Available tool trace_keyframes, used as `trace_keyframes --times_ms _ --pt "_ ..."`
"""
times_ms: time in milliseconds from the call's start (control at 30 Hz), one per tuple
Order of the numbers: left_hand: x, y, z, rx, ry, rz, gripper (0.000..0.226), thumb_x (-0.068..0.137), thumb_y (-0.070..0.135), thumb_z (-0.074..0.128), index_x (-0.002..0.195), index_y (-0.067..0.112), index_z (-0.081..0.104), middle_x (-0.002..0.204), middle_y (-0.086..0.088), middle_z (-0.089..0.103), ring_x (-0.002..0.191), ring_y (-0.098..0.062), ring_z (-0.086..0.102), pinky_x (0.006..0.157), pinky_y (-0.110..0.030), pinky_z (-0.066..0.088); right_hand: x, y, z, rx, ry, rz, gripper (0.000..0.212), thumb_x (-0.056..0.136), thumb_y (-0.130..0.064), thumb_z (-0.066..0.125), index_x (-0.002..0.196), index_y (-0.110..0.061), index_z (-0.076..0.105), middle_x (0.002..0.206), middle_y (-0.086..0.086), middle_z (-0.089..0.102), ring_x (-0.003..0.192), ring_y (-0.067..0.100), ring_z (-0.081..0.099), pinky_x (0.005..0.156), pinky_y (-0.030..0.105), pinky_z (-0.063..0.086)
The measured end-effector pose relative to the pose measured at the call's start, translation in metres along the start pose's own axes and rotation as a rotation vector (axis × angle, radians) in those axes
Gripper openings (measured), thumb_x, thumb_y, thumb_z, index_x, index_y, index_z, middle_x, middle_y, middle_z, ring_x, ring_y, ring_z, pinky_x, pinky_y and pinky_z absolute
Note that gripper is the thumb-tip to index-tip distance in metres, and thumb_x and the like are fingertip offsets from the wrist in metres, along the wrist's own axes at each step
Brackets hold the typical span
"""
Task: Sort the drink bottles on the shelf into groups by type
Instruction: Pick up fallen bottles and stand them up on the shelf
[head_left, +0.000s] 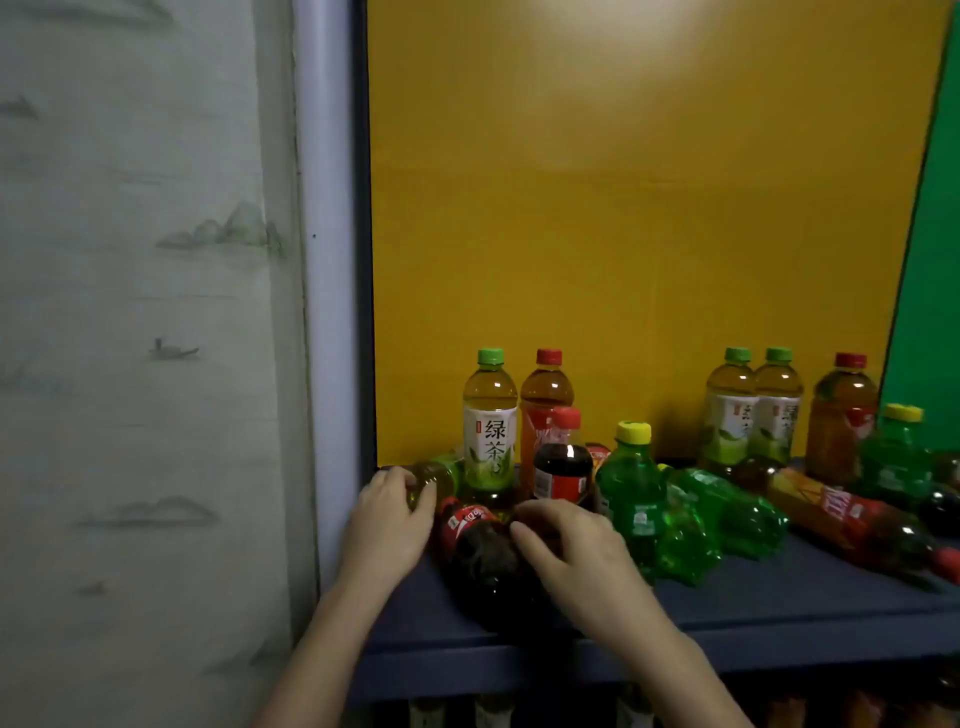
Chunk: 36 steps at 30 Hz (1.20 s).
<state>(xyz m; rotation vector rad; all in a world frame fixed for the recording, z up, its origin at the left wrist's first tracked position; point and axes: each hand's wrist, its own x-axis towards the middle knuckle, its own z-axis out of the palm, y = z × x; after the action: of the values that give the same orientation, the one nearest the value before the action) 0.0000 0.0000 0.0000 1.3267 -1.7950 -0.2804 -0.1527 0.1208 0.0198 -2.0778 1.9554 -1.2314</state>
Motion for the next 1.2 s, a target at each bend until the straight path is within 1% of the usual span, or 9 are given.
trace_keyframes --times_ms 67,200,433,633,733,867,967,1067,1200 --pt "0.021 -0.006 0.008 0.083 -0.006 -0.027 0.038 0.092 0.037 0.047 0.118 0.010 0.052 0.119 -0.007 0.054 0.107 -0.022 0.052 0.086 -0.034 0.044 0.013 -0.001 0.008 -0.046 -0.069 0.023 0.040 0.090 -0.046 0.048 0.120 -0.021 0.058 0.118 -0.003 0.062 0.111 0.016 0.056 0.094 0.030 0.045" --pt "0.058 -0.008 0.022 0.238 -0.153 -0.067 0.047 0.091 0.044 0.045 0.124 0.010 0.047 0.129 -0.009 0.050 0.118 -0.026 0.047 0.094 -0.041 0.044 0.037 -0.006 0.024 -0.127 -0.242 0.123 0.051 0.080 -0.060 0.051 0.106 -0.017 0.059 0.107 0.003 0.062 0.100 0.023 0.059 0.083 0.036 0.049" --pt "0.107 0.003 0.037 0.476 -0.531 -0.113 0.055 0.083 0.054 0.053 0.115 0.009 0.054 0.123 -0.012 0.056 0.109 -0.027 0.055 0.086 -0.035 0.046 0.065 -0.010 0.035 -0.299 -0.545 0.320 0.083 0.071 -0.065 0.061 0.131 -0.011 0.044 0.132 0.009 0.050 0.120 0.027 0.050 0.097 0.033 0.044" --pt "0.128 0.000 0.035 0.183 -0.723 -0.260 0.062 0.082 0.038 0.063 0.127 -0.001 0.044 0.130 -0.015 0.050 0.113 -0.026 0.052 0.084 -0.030 0.043 0.063 -0.004 0.037 -0.220 -0.522 0.365 0.081 0.074 -0.061 0.059 0.134 -0.011 0.038 0.133 0.009 0.048 0.121 0.027 0.047 0.097 0.032 0.041" --pt "0.123 -0.008 0.040 0.109 -0.636 -0.255 0.060 0.080 0.040 0.063 0.122 0.001 0.047 0.116 -0.012 0.053 0.100 -0.023 0.052 0.076 -0.028 0.042 0.058 -0.001 0.039 -0.162 -0.449 0.359 0.075 0.076 -0.060 0.057 0.130 -0.013 0.039 0.129 0.008 0.050 0.119 0.027 0.048 0.097 0.032 0.040" --pt "0.109 -0.012 0.039 0.171 -0.438 -0.169 0.046 0.083 0.049 0.057 0.098 0.005 0.057 0.099 -0.010 0.057 0.084 -0.021 0.051 0.065 -0.026 0.038 0.048 0.000 0.043 -0.068 -0.248 0.319 0.062 0.078 -0.060 0.055 0.121 -0.018 0.041 0.126 0.004 0.053 0.117 0.026 0.050 0.094 0.035 0.041" --pt "0.097 -0.020 0.035 0.066 -0.297 -0.190 0.040 0.083 0.047 0.059 0.093 0.008 0.058 0.101 -0.012 0.061 0.087 -0.024 0.056 0.069 -0.027 0.041 0.040 0.004 0.050 0.024 -0.095 0.259 0.069 0.078 -0.061 0.055 0.131 -0.022 0.034 0.131 -0.001 0.049 0.120 0.022 0.049 0.096 0.034 0.040" --pt "0.087 -0.035 0.034 -0.111 -0.174 -0.234 0.049 0.080 0.047 0.063 0.108 0.007 0.058 0.110 -0.012 0.064 0.097 -0.028 0.060 0.078 -0.032 0.049 0.034 0.007 0.059 0.128 0.025 0.172 0.072 0.080 -0.059 0.054 0.137 -0.026 0.026 0.135 -0.006 0.044 0.122 0.014 0.045 0.098 0.029 0.038" --pt "0.073 -0.044 0.030 -0.404 -0.161 -0.184 0.052 0.080 0.038 0.067 0.115 0.008 0.045 0.118 -0.012 0.057 0.106 -0.026 0.056 0.092 -0.041 0.048 0.031 0.006 0.072 0.315 0.118 0.114 0.069 0.081 -0.049 0.060 0.136 -0.028 0.023 0.131 -0.011 0.040 0.118 0.003 0.040 0.096 0.018 0.031"
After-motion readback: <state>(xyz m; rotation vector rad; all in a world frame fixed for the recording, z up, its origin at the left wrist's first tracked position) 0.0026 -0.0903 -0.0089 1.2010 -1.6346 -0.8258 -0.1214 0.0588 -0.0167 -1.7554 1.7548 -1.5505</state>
